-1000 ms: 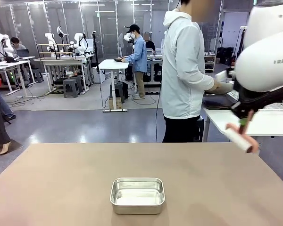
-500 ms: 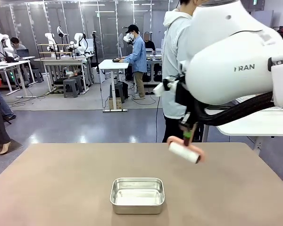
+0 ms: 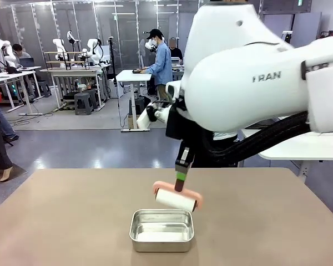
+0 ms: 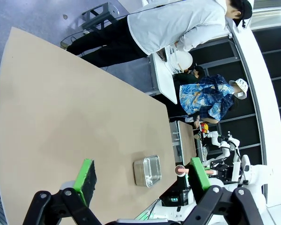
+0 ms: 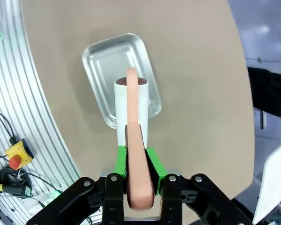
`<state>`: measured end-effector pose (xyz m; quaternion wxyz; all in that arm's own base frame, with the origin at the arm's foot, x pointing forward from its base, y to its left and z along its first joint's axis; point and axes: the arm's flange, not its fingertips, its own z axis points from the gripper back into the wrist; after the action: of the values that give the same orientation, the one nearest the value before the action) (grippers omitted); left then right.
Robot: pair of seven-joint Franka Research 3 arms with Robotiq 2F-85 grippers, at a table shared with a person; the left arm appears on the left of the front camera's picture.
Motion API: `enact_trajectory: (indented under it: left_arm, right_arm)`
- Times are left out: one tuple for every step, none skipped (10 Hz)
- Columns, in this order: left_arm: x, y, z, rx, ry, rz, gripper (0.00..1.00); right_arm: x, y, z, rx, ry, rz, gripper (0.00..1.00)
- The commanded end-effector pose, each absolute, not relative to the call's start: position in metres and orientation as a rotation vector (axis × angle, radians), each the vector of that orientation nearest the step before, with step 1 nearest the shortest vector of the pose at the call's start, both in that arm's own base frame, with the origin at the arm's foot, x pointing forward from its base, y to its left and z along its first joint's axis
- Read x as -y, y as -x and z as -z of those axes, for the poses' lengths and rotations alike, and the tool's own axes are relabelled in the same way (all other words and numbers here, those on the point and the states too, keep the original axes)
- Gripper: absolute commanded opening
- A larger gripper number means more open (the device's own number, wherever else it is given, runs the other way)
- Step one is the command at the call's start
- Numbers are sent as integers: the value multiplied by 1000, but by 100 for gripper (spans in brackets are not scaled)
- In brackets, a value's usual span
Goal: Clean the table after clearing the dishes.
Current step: Place the Lint Roller back on top of the Airtight Container.
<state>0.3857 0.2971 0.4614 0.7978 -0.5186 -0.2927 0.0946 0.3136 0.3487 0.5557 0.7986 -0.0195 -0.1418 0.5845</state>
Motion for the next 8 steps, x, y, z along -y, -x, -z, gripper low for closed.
enact_trajectory:
  left_arm:
    - [-300,-383,-462,629,1115,-184,100]
    - [-300,-383,-462,629,1115,-184,100]
    - [-300,-383,-462,629,1115,-184,100]
    - [-300,-383,-462,629,1115,-184,100]
    - [-300,-383,-462,629,1115,-184,100]
    - [-300,-383,-462,629,1115,-184,100]
    - [-300,-383,-462,629,1115,-184,100]
    - [-300,-383,-462,629,1115,-184,100]
  right_arm:
    - [-359,-327,-550,334,11,-1281,22]
    - [-349,-314,-556,304,42,-1254,22]
    - [-349,-314,-556,304,42,-1254,22]
    - [-349,-314,-556,304,42,-1254,22]
    - [-349,-314,-556,304,42,-1254,22]
    - [-353,-319,-551,302,38,-1260,22]
    - [-369,-321,-550,263,65,-1384,22]
    - [-385,-331,-549,257,144,-1421,22]
